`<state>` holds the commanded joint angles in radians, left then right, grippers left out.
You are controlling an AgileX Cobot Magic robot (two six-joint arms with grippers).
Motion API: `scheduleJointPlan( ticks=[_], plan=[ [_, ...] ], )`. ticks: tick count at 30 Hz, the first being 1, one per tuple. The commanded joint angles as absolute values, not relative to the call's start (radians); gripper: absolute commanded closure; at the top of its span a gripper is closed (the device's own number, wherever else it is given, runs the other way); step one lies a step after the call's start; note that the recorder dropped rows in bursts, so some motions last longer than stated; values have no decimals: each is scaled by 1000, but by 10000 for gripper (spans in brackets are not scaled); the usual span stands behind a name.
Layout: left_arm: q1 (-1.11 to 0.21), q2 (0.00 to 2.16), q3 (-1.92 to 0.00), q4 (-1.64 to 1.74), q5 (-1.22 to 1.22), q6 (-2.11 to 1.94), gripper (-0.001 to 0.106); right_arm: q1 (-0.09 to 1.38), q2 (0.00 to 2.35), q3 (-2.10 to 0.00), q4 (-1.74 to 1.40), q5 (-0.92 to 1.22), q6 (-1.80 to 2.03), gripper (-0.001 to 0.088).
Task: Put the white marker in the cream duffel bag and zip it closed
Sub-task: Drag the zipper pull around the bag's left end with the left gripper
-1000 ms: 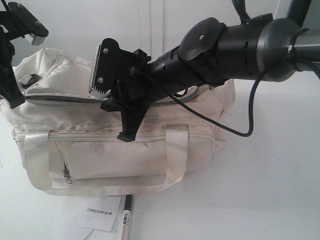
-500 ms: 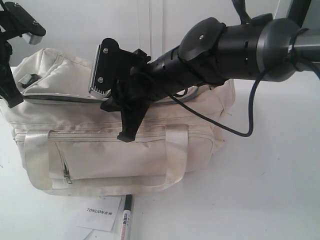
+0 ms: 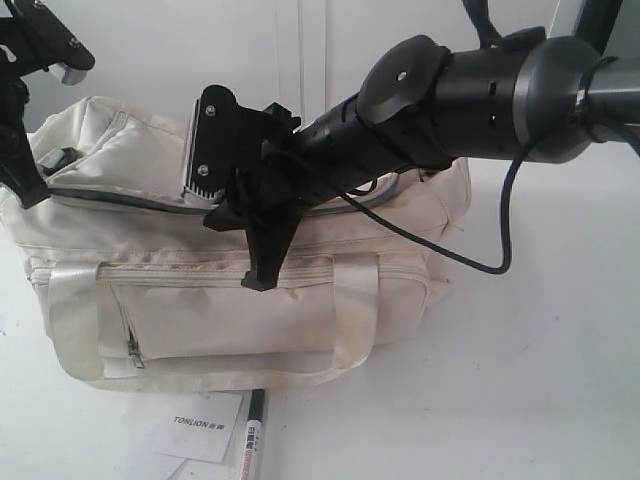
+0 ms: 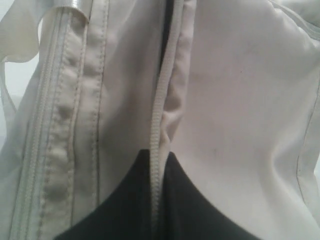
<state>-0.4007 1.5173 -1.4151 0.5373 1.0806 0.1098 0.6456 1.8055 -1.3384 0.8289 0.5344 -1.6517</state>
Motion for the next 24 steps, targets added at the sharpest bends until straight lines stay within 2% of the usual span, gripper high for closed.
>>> scheduleJointPlan(
  ticks=[24],
  plan=[
    [-370,1538,-1415,540,927,60,1053,646,1805,-1338,829,547,-1652,868]
  ],
)
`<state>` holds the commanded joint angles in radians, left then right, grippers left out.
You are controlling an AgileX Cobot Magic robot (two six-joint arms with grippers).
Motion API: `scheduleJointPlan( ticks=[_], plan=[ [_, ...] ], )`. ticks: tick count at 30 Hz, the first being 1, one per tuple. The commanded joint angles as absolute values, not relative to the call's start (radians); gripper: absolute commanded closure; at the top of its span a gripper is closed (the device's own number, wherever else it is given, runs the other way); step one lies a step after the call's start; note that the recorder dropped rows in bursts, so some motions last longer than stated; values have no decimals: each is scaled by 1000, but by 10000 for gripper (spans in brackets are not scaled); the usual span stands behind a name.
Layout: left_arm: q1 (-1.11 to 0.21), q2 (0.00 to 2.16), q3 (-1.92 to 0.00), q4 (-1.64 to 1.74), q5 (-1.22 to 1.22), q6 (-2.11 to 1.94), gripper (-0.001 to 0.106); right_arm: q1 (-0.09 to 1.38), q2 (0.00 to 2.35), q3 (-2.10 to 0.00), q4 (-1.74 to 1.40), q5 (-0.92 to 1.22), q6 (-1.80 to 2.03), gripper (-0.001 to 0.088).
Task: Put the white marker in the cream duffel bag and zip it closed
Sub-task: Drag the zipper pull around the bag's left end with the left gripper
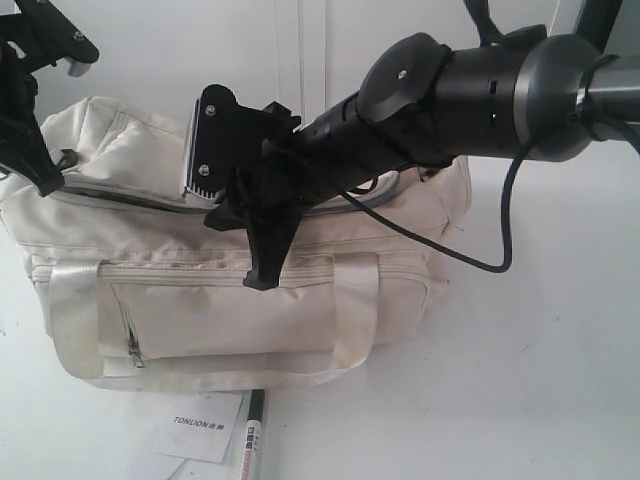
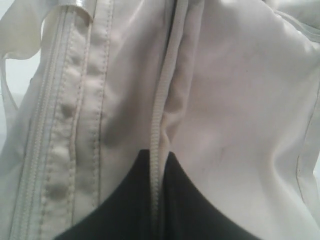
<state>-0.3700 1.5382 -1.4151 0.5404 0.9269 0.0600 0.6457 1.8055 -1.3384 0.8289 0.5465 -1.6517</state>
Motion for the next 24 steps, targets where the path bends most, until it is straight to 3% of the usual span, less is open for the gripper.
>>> scheduleJointPlan(
  ticks=[12,20,24],
  plan=[
    [-370,1559,-1415,531,915,44,1031,646,1805,-1338,829,560,-1652,868],
    [-370,1527,-1415,478,940,-8,503,646,1805,-1338,829,543,-1652,868],
    [-370,1466,-1415,476,940,-30,439,646,1805,-1338,829,532,-1652,868]
  ],
)
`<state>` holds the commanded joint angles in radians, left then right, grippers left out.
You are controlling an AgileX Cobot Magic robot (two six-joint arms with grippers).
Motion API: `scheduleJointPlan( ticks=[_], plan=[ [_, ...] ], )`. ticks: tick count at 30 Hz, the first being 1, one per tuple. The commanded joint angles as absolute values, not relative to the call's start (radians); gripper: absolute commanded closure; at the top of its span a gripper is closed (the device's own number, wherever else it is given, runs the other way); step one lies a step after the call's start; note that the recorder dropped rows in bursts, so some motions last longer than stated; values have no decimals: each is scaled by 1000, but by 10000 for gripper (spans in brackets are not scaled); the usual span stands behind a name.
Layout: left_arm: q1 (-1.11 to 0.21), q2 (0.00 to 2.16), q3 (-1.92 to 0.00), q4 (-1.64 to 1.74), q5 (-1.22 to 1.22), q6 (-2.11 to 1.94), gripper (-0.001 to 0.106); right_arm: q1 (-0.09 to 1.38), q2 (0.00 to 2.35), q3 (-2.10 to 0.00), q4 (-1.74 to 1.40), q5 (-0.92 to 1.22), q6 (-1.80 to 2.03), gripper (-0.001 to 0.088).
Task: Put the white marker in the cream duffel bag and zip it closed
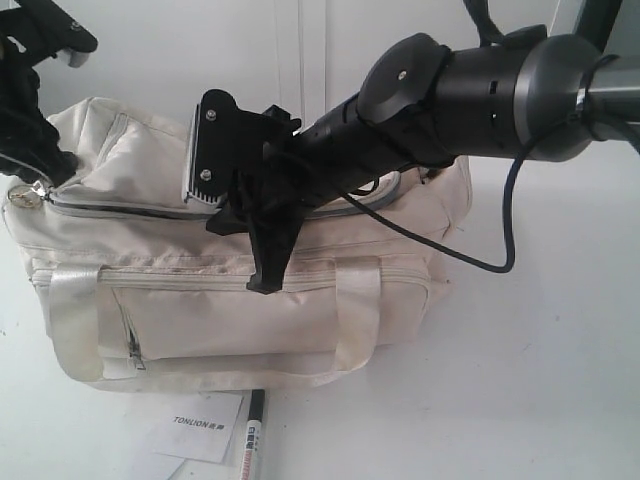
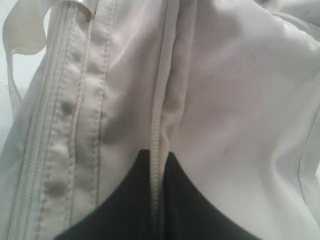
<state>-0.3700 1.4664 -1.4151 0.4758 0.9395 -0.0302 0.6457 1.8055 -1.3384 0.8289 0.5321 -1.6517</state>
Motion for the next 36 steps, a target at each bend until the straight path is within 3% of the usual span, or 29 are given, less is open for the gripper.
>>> scheduleJointPlan(
  ticks=[8,18,36],
  plan=[
    [-372,1329,-1406,179,1009,36,439,646,1805,-1338,833,506,-1652,856],
    [-372,1165,-1205,211,952,-44,439,646,1789,-1338,833,508,-1609,541],
    [-372,910,-889,218,836,-453,439,646,1765,-1338,833,487,-1611,534]
  ],
)
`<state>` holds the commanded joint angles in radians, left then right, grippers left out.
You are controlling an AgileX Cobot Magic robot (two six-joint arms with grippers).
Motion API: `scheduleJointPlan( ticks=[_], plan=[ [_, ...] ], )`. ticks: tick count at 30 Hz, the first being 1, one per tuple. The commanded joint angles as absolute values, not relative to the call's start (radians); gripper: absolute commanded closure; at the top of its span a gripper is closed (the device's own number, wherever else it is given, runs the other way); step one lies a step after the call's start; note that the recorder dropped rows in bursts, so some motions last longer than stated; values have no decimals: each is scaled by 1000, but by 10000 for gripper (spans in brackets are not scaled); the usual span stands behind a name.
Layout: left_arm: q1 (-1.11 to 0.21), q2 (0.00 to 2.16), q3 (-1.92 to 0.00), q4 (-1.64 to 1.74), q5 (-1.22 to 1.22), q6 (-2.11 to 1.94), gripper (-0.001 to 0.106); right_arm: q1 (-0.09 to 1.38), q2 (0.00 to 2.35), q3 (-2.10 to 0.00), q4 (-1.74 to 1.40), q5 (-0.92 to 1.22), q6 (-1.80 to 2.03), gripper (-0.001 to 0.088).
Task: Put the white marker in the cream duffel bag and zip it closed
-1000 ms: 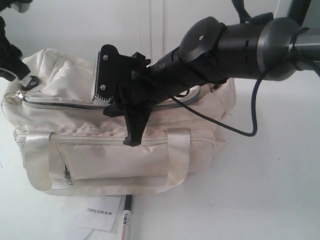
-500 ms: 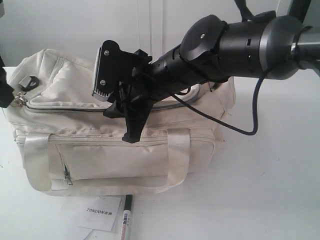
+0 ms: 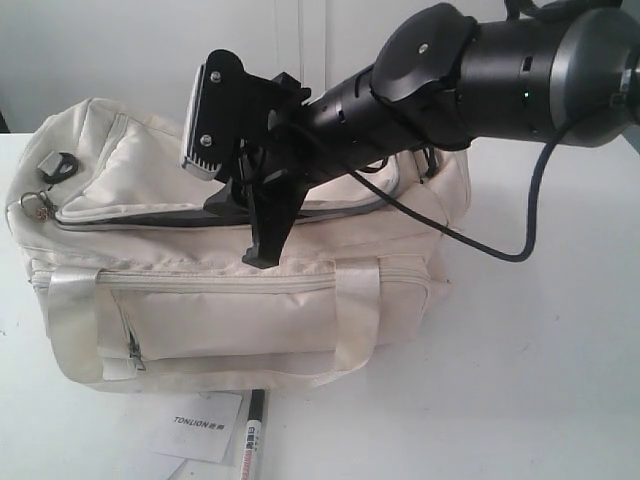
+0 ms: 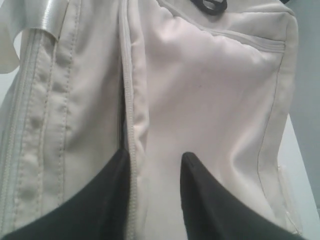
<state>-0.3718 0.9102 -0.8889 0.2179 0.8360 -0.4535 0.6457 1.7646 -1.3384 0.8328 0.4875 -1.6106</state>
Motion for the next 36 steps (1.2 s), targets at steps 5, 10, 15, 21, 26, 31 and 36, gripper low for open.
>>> scheduleJointPlan(
  ticks=[5,10,15,21,26,31,36],
  plan=[
    [-372,908,-840,218,770,-587,439,646,1768,-1338,833,521,-1611,535],
    [-372,908,-838,232,752,-640,439,646,1770,-1338,745,520,-1611,635],
    [-372,908,-838,344,759,-777,439,646,1770,-1338,700,518,-1597,868],
    [-372,919,-838,366,703,-870,439,646,1765,-1338,700,439,-1545,868],
    [-341,969,-838,306,692,-876,439,646,1741,-1338,702,343,-1497,868],
    [-224,1027,-838,19,621,-730,438,646,1736,-1338,702,340,-1486,868],
    [-139,1071,-838,-206,599,-624,364,646,1736,-1338,702,342,-1486,868]
  ],
)
